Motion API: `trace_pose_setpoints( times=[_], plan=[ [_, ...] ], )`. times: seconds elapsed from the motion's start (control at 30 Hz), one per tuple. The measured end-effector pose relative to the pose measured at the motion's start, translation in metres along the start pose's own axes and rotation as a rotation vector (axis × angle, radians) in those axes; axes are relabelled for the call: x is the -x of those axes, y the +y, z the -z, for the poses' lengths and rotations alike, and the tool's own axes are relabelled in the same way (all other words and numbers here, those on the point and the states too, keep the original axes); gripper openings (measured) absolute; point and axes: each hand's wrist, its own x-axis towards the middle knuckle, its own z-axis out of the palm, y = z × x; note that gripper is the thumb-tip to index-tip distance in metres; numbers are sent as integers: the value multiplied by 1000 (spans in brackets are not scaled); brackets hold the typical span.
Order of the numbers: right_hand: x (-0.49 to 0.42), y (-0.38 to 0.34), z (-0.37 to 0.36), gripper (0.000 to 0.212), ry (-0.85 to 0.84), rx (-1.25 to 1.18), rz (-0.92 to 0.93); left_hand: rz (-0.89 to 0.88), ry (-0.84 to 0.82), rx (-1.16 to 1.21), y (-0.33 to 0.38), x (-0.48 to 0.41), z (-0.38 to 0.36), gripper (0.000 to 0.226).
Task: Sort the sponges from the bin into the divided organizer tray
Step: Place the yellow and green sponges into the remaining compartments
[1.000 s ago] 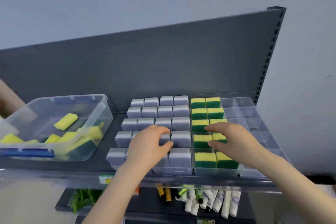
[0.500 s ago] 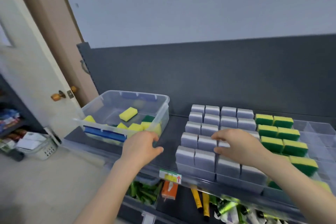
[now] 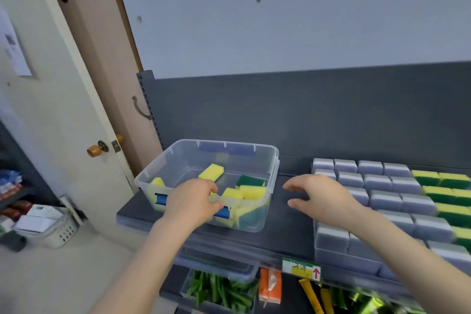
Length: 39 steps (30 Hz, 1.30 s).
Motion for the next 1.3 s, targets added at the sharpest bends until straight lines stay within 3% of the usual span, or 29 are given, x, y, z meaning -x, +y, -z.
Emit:
trace_pose_setpoints(
  times=[0.23,0.63,0.9,1.3],
  plan=[
    [-39,-36,-16,35,-38,-7,-9,-40,-19,-19,-48,-37,2,30],
    [-138,-55,-62,35,-73,-101,-7,51,-48,36,-134,-95,-31,34],
    [-204,-57,-88,36,-90,-137,0,3,-95,-40,-150,-163,-38,37],
    [-239,-41,-106,33,-114,-102,-140,-168,-172,69,-155,-231,-71,33]
  ],
)
